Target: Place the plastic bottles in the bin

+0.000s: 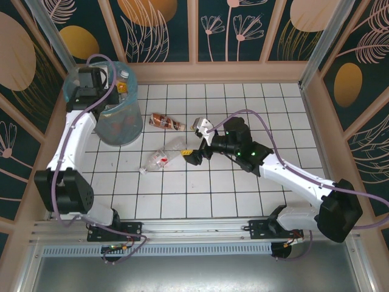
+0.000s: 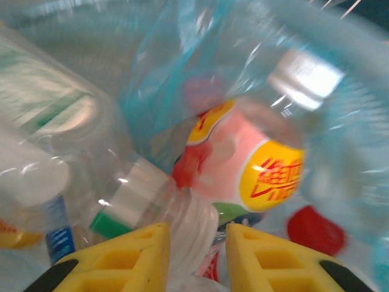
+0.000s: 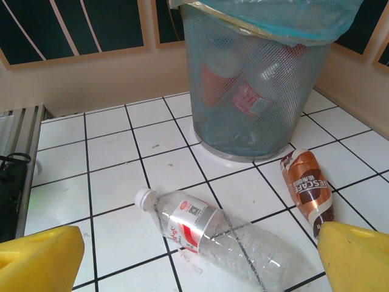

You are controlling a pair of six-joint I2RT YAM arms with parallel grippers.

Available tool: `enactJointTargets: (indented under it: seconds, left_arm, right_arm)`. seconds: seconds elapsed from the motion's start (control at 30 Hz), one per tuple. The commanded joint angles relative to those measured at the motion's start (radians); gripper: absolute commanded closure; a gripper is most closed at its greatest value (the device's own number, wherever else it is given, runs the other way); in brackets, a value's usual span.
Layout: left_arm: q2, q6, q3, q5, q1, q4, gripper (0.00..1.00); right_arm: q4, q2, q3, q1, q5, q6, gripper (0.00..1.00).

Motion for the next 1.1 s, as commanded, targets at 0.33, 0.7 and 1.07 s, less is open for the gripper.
enactJointTargets:
  seconds: [0.33, 0.7, 1.07]
  left_arm:
    - [-0.087, -0.043, 0.126, 0.123, 0.010, -0.056, 0.56]
    - [-0.177, -0.059, 0.262, -0.042, 0.010, 0.018, 0.50]
    - [0.172, -0.070, 0.513, -0.164, 0.033, -0.006, 0.50]
  right_arm:
    - [0.016, 0.031, 0.052, 0.015, -0.001, 0.002, 0.01]
    - [0.026, 0.060, 0.068, 0.028, -0.005, 0.002, 0.01]
    - [0.026, 0.047, 0.039, 0.033, -0.005, 0.023, 0.01]
